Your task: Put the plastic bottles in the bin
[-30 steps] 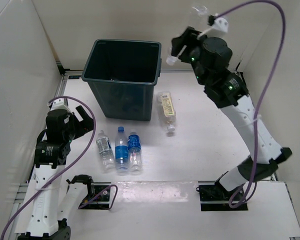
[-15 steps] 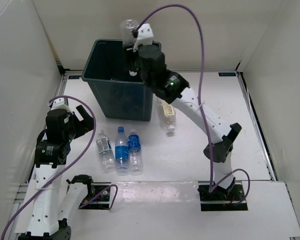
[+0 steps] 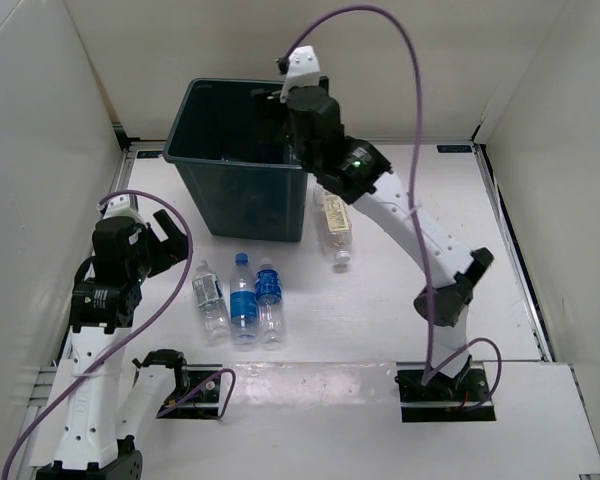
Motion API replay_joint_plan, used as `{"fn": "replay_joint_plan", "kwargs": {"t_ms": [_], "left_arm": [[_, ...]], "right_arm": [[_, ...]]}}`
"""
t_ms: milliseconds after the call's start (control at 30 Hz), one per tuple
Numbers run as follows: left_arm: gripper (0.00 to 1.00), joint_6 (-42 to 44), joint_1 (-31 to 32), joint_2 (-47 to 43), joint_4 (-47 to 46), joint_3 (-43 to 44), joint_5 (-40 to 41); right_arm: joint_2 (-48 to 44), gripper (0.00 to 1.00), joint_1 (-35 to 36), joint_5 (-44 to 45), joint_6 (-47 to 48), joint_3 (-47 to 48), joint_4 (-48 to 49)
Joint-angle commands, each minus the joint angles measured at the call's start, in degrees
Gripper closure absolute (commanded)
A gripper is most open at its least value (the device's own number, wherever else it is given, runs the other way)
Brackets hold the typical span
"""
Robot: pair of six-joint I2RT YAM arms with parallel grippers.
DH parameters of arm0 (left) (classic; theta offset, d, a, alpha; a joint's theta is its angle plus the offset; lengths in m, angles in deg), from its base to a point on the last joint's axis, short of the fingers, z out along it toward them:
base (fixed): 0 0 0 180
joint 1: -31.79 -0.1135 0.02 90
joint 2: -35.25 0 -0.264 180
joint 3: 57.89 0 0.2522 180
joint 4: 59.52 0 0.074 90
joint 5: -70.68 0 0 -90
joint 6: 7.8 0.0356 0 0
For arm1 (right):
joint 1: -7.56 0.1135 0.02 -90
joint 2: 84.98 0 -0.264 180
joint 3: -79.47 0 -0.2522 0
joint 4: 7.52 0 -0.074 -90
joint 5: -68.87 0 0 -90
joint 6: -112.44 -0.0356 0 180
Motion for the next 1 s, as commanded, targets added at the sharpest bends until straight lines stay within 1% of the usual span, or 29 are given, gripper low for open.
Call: {"fn": "replay_joint_plan", "kwargs": {"t_ms": [0,33,67,100,133,167,200,233,267,300,333,367,400,433,533,567,633,667,700,833,867,900,967], "left_arm": [[0.00,0.1,-0.4,-0.2,-1.1,-0.4,-0.7],[0.00,0.1,-0.4,-0.2,-1.1,-0.4,-0.7],[0.00,0.1,-0.4,-0.2,-1.1,-0.4,-0.7],[0.00,0.2,-0.6,-0.2,-1.1,-0.4,-0.8],[0.00,0.1,-0.5,-0.2,-1.1,-0.4,-0.8],[0.00,0.1,-0.7,-0.3,-1.3,-0.4,-0.8],[0.00,0.1,-1.0,-0.2,-1.4,-0.4,-0.9],[0.00,0.1,-1.0,-0.1,-1.1,-0.4,-1.0],[0.00,0.1,-1.2,0.0,-1.3,-0.4,-1.1],[0.00,0.1,-1.3,-0.1,-1.4,-0.4,-1.3],[0.00,0.1,-1.3,0.0,-1.4,-0.4,-2.1],[0.00,0.1,-1.4,0.1,-1.6,-0.5,-2.4],[0.00,0.2,-1.5,0.3,-1.6,-0.5,-2.3],[0.00,0.1,-1.7,0.4,-1.6,-0.4,-2.5],[0.00,0.1,-1.7,0.5,-1.4,-0.4,-2.9],[0.00,0.1,-1.7,0.7,-1.7,-0.4,-2.8],[0.00,0.3,-1.7,1.2,-1.7,-0.3,-2.8],[0.00,0.2,-1.8,1.4,-1.6,-0.4,-2.9],[0.00,0.1,-1.8,1.5,-1.6,-0.3,-3.0],[0.00,0.3,-1.8,1.9,-1.9,-0.3,-4.2],[0.00,0.3,-1.8,2.0,-1.8,-0.4,-4.4],[0.00,0.3,-1.8,1.8,-1.9,-0.4,-4.5],[0.00,0.5,-1.8,1.9,-2.0,-0.4,-4.6]], "right_arm": [[-11.6,0.10,-1.5,4.0,1.5,-0.2,2.6],[-13.2,0.10,-2.7,4.2,1.0,-3.1,3.3],[-17.1,0.10,-3.5,4.9,-1.3,-7.3,3.8],[-19.0,0.10,-5.7,5.6,-3.3,-11.6,3.8],[-25.1,0.10,-9.3,3.7,-5.9,-13.9,2.4],[-27.3,0.10,-11.6,-1.3,-15.2,-22.5,0.9],[-29.5,0.10,-16.3,-4.1,-18.0,-26.3,1.0],[-36.3,0.10,-20.6,-12.2,-21.5,-30.2,2.1],[-38.5,0.10,-22.5,-14.0,-23.8,-34.0,5.5],[-40.4,0.10,-25.9,-15.8,-24.6,-46.1,8.5],[-43.9,0.10,-28.8,-17.5,-26.8,-49.2,9.1],[-44.4,0.10,-30.3,-23.6,-27.3,-53.4,9.3],[-44.3,0.10,-32.8,-25.0,-28.0,-55.8,6.8],[-44.0,0.10,-32.9,-26.2,-27.9,-57.9,5.9],[-41.8,0.10,-32.3,-26.0,-26.8,-63.1,4.3],[-39.6,0.10,-32.3,-27.2,-26.8,-64.0,4.4],[-37.5,0.10,-31.2,-26.8,-26.8,-65.4,3.7],[-34.5,0.10,-30.8,-26.0,-26.7,-65.5,3.3],[-33.4,0.10,-30.1,-25.7,-26.6,-65.8,3.2],[-25.8,0.10,-26.8,-26.7,-25.2,-64.3,4.3],[-24.7,0.10,-26.6,-26.7,-24.7,-62.8,4.4],[-21.6,0.10,-25.5,-26.5,-24.5,-62.1,4.6],[-19.5,0.10,-25.4,-27.4,-24.0,-59.8,4.8]]}}
